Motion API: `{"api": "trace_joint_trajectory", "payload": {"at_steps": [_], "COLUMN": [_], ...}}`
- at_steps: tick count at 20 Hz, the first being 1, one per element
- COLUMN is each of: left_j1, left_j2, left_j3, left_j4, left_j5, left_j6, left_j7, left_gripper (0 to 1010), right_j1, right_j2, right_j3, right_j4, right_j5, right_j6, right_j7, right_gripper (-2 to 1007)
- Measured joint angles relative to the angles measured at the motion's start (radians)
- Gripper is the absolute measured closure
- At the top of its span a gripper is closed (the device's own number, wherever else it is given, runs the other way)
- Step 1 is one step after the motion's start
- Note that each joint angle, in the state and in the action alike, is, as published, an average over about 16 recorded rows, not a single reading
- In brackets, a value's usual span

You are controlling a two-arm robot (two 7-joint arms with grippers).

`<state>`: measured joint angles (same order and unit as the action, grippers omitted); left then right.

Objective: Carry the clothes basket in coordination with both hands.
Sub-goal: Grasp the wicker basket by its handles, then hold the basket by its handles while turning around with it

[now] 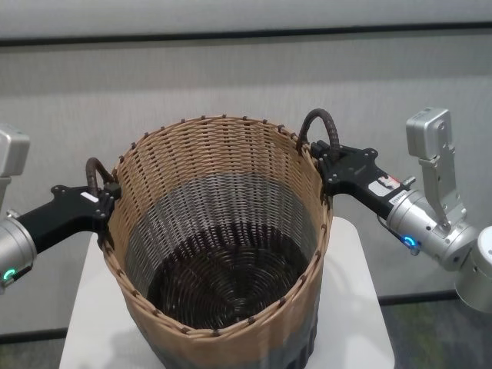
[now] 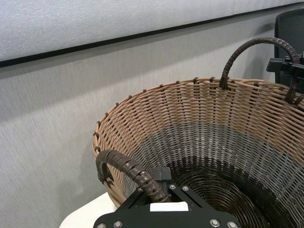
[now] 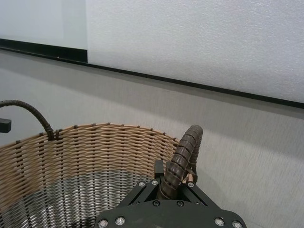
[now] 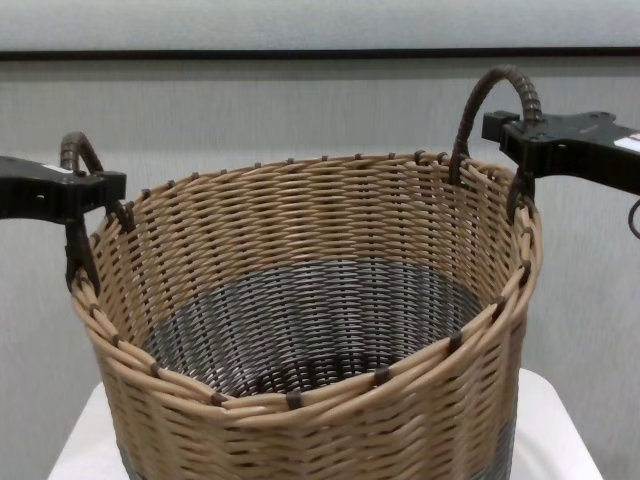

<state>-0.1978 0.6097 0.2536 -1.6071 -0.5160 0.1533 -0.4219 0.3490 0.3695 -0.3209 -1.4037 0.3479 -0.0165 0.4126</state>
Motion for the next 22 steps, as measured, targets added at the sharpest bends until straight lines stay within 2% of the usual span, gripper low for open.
{"api": "trace_joint_trajectory", "payload": {"at_steps": [7, 12, 22], "left_j1": [0.002, 0.004, 0.013], "left_j2": [0.003, 0.006, 0.029], "left_j3": [-0.003, -0.013, -0.069], "left_j4": [-0.007, -0.024, -0.110], "left_j5": [0.005, 0.013, 0.026], "left_j6": [-0.006, -0.014, -0.020], "left_j7": [0.005, 0.014, 0.035], "left_gripper": [1009, 1009, 1009], "right_j1": [-0.007, -0.019, -0.039], "right_j2": [0.002, 0.005, 0.009], "right_j3": [0.003, 0.009, 0.017], "right_j4": [-0.015, -0.046, -0.128], "right_j5": [-0.009, -0.017, -0.025], "right_j6": [-0.014, -0.023, -0.023], "right_j7": [-0.006, -0.011, -0.014], "right_gripper": [974, 974, 974]}}
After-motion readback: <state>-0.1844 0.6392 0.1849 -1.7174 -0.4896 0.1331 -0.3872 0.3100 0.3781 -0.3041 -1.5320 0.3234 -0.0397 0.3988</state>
